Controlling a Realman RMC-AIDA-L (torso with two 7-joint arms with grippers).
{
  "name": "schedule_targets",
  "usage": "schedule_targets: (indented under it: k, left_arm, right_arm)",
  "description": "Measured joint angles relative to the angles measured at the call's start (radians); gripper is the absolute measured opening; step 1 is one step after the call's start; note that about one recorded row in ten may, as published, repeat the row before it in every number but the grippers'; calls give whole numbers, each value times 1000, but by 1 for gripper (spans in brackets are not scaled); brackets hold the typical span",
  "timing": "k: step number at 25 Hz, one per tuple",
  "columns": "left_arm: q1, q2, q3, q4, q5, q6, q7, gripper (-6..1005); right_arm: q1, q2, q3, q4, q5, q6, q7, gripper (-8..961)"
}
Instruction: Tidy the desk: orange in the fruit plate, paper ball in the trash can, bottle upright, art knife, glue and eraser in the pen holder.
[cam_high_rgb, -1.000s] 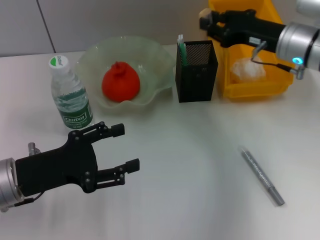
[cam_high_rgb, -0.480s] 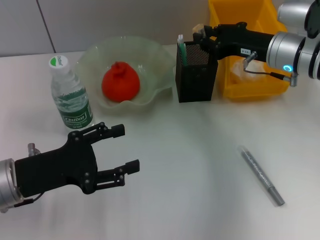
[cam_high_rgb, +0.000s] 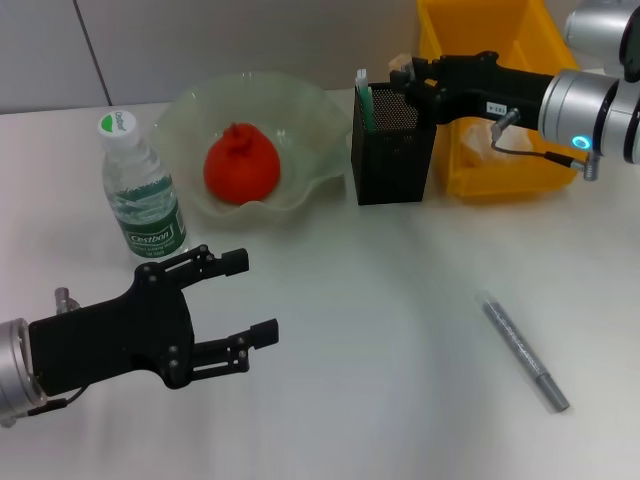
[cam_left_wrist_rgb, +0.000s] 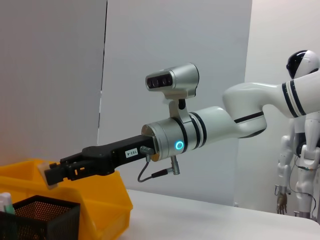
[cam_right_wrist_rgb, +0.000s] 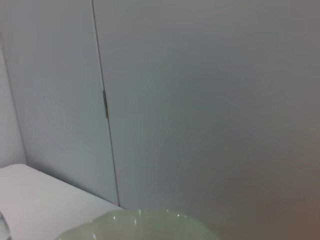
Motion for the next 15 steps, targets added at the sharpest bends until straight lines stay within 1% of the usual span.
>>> schedule_targets:
  k: [8,15]
  left_arm:
    - [4,1,-1,7,-10,1,0,836]
    - [5,4,-1,10,-12,8,0,836]
  right_arm:
    - [-6,-2,-2,-4,-5,-1,6,398]
    - [-7,-3,0,-13,0,-2,28,499]
